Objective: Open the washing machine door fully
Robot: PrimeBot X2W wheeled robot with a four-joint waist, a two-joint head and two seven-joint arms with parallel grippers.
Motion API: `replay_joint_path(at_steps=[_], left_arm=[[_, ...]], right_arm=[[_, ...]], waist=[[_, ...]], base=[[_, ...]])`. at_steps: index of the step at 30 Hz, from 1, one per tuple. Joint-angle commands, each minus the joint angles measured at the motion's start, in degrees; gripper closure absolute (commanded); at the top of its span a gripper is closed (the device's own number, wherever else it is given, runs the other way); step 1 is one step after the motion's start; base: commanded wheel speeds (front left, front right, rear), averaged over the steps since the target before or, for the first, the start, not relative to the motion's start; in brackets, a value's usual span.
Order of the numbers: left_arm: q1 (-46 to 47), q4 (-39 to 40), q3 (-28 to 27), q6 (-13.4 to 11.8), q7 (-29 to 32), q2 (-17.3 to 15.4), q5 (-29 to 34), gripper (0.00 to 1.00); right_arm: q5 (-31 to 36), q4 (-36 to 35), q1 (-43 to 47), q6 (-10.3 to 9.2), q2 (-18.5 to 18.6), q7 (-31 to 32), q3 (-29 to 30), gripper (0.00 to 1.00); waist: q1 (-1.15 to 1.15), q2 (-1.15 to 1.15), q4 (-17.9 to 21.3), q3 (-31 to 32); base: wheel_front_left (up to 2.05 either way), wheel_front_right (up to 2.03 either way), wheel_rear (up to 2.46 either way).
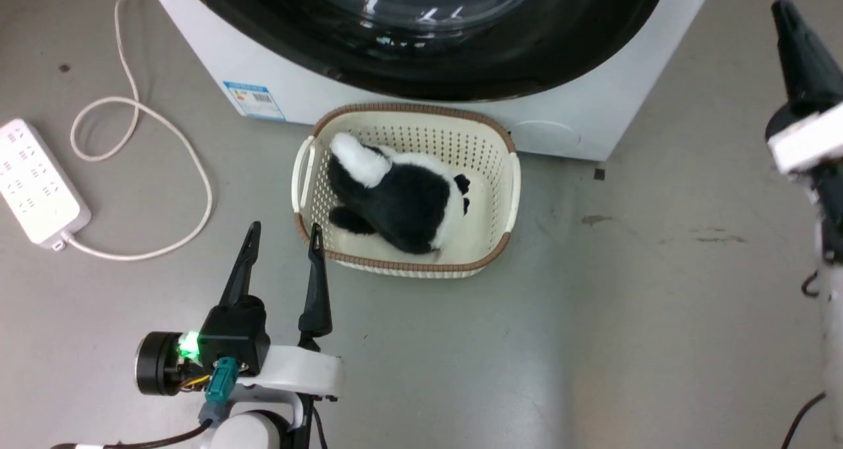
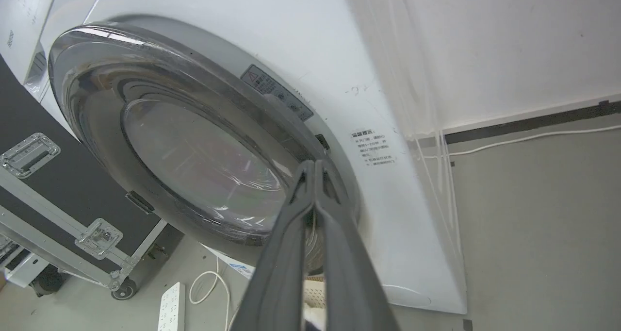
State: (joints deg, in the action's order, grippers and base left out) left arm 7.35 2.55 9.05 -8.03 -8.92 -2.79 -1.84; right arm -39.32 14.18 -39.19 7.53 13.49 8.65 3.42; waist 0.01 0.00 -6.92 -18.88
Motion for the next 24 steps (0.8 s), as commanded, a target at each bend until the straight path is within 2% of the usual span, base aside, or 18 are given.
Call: replay_joint_path(at_steps=[1, 10, 24], left_arm=[[1.3, 0.4, 0.5, -0.6, -0.8, -0.1, -0.5, 0.0], [1.8, 0.7, 2.3, -1.9, -1.8, -0.1, -1.1, 0.0], [3.2, 1.3, 4.9, -3.6, -3.5, -0.1, -1.6, 0.0]], right_arm=[[-2.9, 1.5, -3.3, -0.02, 0.0, 1.6, 0.7, 1.0], [-13.0, 11.5, -13.2, -0.03, -0.2, 11.5, 3.9, 1.0], [-21.4, 31.3, -31.1, -0.03, 3.0, 24.9, 7.6, 1.0]], waist=[[-0.01, 0.0, -0.5, -0.9], [-0.01, 0.0, -1.9, -4.0], [-0.01, 0.0, -4.4, -8.4]], base=[[0.0, 0.0, 0.0], [0.0, 0.0, 0.0], [0.0, 0.0, 0.0]])
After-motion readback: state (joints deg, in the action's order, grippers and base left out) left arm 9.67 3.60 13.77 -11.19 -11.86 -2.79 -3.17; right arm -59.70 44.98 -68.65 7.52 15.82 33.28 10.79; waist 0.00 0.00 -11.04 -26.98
